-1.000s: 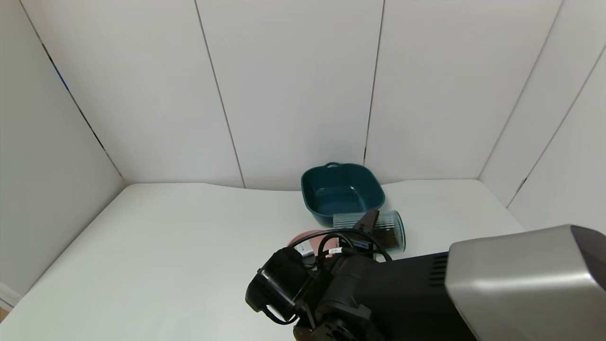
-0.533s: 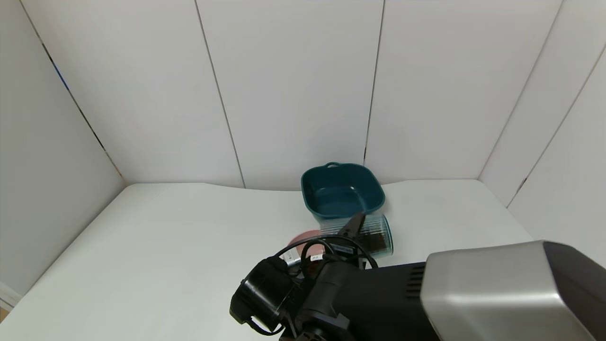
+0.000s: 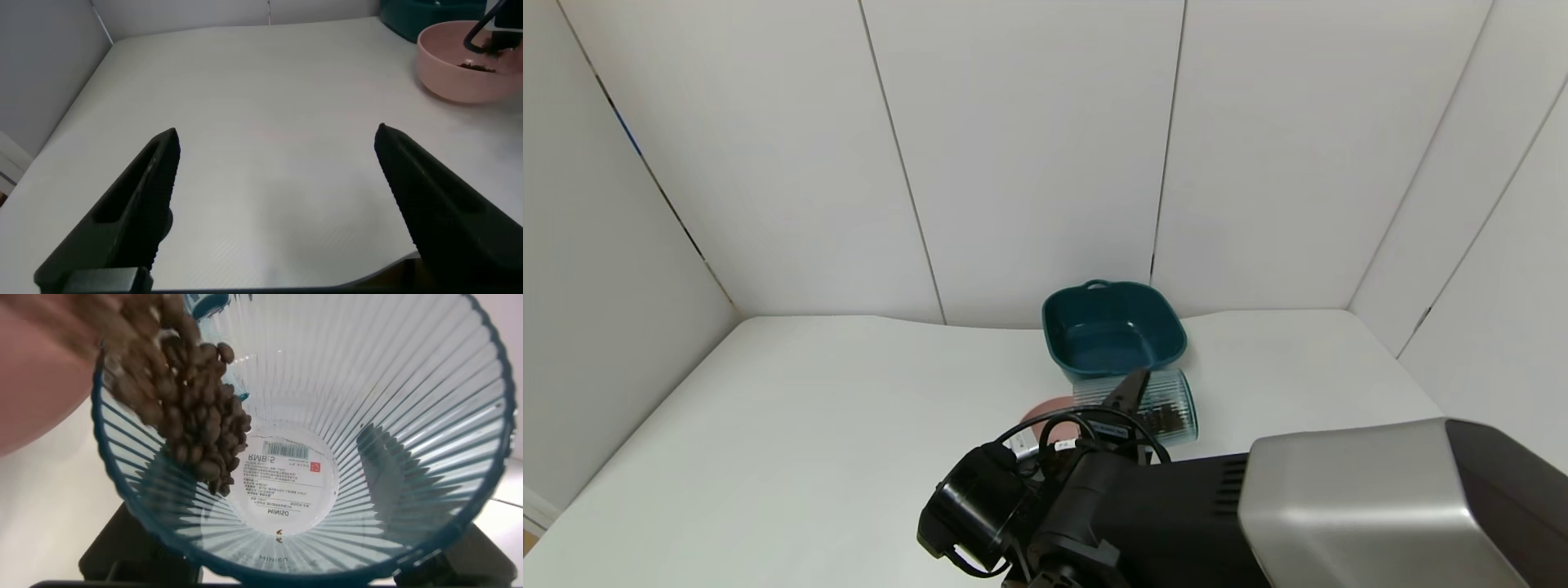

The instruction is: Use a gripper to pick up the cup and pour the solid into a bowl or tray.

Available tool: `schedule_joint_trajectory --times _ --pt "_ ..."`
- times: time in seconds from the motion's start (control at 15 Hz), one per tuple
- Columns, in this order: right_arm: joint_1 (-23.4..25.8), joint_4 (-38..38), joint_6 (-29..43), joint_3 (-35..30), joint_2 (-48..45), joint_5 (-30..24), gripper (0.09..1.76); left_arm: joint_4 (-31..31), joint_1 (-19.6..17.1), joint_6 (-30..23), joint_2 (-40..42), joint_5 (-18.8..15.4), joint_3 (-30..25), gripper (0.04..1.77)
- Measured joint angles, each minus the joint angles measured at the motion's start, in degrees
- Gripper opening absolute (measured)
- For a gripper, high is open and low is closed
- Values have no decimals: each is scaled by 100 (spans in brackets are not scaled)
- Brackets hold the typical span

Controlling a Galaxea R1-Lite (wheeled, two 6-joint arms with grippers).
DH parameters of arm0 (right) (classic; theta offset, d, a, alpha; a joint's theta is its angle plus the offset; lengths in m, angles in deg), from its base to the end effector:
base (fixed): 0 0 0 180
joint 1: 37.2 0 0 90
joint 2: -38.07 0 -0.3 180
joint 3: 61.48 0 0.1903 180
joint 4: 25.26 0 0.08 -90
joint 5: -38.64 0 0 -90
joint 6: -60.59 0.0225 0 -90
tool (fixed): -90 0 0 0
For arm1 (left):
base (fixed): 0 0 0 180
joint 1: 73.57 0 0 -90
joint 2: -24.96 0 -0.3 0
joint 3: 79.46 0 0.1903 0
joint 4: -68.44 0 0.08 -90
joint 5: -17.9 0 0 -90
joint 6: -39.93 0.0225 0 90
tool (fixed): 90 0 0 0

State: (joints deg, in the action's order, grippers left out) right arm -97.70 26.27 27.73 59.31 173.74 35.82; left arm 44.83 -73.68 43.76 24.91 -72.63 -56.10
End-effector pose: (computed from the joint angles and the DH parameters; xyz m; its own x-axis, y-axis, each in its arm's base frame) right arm 0.2318 0.3640 0.0864 0.8790 -0.4747 -0.0451 -0.1155 -0.1202 -0.9860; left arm -0.0227 -0.0003 0.0750 1.0000 -0.0073 -0.0052 0.0077 0.9977 0.0667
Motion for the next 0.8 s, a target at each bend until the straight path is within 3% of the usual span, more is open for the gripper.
schedule_joint_trajectory --times 0.4,0.8 --pt "119 -40 168 -35 -194 -46 132 0 0 2 0 0 0 172" --pt "358 -35 739 -322 -681 -1139 132 -2 1 0 0 0 0 172"
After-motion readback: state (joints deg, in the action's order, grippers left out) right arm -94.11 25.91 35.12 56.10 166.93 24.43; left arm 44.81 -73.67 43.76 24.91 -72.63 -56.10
